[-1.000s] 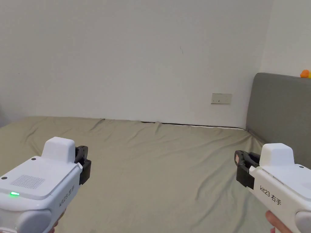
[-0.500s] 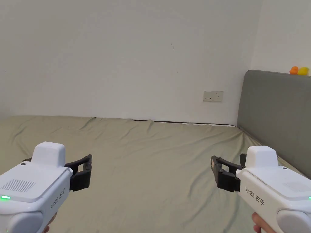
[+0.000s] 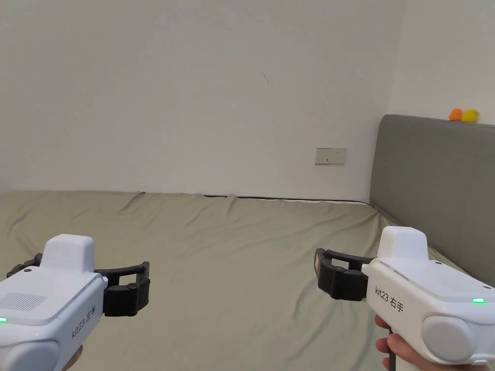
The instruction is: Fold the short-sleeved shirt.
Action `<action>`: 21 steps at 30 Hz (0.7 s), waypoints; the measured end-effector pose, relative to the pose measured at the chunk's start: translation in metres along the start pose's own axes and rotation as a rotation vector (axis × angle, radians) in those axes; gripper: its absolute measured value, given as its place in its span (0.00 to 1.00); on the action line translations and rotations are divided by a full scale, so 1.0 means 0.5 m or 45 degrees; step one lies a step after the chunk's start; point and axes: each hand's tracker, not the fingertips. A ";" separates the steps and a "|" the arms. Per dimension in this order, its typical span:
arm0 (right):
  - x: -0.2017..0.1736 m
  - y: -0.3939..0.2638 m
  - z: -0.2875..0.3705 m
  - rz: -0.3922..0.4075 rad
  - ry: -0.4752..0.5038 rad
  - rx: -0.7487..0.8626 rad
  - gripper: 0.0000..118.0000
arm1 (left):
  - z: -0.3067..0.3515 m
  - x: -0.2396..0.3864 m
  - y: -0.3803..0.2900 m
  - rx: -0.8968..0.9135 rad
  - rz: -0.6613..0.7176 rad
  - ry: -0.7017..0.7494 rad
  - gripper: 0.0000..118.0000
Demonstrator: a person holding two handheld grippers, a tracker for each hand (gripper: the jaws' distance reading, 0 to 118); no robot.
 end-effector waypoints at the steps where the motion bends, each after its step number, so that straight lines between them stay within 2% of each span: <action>1: -0.003 0.003 -0.003 -0.030 -0.016 -0.016 1.00 | 0.000 0.000 -0.001 -0.005 -0.004 0.004 1.00; 4: -0.008 0.015 0.008 -0.063 -0.053 -0.017 1.00 | 0.000 -0.004 0.000 -0.008 0.011 0.004 1.00; 9: -0.032 0.025 0.014 -0.091 -0.041 -0.046 1.00 | -0.003 -0.005 -0.003 -0.018 0.017 0.008 1.00; 14: -0.025 0.029 0.018 -0.159 0.063 -0.039 1.00 | -0.005 -0.001 -0.007 -0.029 0.007 0.005 1.00; 21: -0.020 0.032 0.015 -0.162 0.051 -0.024 1.00 | -0.005 -0.001 -0.006 -0.029 0.009 0.009 1.00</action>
